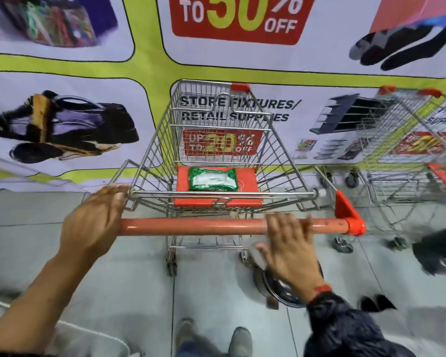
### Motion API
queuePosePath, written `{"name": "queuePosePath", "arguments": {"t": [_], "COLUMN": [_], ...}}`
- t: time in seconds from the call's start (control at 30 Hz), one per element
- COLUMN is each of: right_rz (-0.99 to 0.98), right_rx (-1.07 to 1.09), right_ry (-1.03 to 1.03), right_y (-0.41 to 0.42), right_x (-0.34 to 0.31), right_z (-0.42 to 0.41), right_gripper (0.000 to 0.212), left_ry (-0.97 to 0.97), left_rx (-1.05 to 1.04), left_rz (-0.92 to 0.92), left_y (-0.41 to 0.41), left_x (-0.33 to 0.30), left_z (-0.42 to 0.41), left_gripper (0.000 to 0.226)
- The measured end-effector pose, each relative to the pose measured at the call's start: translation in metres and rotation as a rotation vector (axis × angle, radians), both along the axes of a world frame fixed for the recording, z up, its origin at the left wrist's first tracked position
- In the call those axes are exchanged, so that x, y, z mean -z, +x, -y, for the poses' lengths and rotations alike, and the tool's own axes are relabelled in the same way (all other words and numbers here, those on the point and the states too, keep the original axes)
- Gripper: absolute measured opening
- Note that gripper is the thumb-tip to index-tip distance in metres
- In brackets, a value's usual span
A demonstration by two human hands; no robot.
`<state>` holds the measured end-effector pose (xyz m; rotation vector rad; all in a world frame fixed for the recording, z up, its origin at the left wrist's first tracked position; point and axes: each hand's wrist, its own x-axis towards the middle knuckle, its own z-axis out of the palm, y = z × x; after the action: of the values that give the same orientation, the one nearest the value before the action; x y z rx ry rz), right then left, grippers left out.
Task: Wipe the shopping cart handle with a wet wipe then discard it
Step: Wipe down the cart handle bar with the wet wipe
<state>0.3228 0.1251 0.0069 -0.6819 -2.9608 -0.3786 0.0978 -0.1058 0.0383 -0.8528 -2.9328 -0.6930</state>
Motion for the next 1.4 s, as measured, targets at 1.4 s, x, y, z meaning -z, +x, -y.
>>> {"name": "queuePosePath", "arguments": {"t": [1.4], "right_rz": [-0.150], "right_rx": [0.126], "right_ry": [-0.195], "right_y": [0.013], "right_x": [-0.024], "right_z": [-0.021], "right_gripper": [0.077], "left_ry": [0.279], "left_rx": [-0.051], "left_rz": [0.121], "left_y": [0.006], "left_x": [-0.002], "left_z": [-0.003], "left_gripper": [0.056]}}
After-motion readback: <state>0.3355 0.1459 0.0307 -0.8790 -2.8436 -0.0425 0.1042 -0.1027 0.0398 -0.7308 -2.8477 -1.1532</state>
